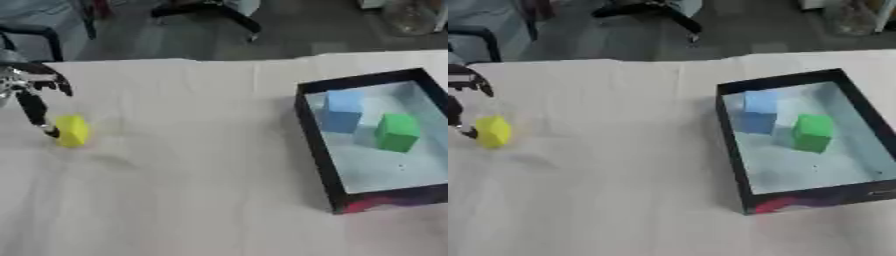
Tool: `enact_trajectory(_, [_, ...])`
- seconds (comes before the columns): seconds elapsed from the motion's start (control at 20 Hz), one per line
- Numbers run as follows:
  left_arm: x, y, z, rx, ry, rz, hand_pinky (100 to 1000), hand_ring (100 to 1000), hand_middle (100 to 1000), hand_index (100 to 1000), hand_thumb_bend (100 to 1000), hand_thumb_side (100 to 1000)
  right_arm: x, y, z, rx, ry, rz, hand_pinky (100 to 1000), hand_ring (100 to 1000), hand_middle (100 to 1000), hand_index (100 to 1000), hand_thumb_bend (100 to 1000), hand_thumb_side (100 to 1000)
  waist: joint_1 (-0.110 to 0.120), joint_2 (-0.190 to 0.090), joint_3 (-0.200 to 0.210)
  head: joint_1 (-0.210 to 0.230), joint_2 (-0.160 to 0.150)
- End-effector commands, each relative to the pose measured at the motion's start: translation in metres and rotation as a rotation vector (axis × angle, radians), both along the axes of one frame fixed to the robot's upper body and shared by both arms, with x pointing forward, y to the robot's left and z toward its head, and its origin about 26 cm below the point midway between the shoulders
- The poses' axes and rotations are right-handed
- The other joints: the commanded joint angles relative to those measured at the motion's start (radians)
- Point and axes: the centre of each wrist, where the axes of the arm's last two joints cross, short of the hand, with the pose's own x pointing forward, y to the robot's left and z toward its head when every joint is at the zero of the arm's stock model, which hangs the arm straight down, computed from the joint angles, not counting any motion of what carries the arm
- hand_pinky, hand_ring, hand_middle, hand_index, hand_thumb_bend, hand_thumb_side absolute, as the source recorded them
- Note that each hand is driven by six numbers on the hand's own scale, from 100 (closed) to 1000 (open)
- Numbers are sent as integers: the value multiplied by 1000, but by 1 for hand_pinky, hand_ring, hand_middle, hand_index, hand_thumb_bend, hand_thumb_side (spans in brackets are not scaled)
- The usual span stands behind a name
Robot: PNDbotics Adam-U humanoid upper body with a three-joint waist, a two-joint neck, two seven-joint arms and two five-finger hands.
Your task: Pick up the objects with one hand, pass them to the other hand, and then place them into the box on the other side of the table.
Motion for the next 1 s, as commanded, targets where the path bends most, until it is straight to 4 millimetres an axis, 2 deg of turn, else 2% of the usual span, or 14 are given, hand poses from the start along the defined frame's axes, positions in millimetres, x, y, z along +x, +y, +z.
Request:
enact_trajectory(0.05, [-7, 12, 15, 6, -43, 32, 866, 909, 829, 820, 713, 100, -7, -3, 13, -20, -45, -12, 1000, 1000, 936, 1000, 100, 100, 6, -2, 0, 8, -15])
enact_trajectory(1.0, [-8, 22, 0, -11, -95, 47, 862, 903, 825, 829, 714, 100, -7, -3, 11, -33, -76, -16, 1000, 1000, 936, 1000, 100, 100, 2, 16, -16, 16, -24])
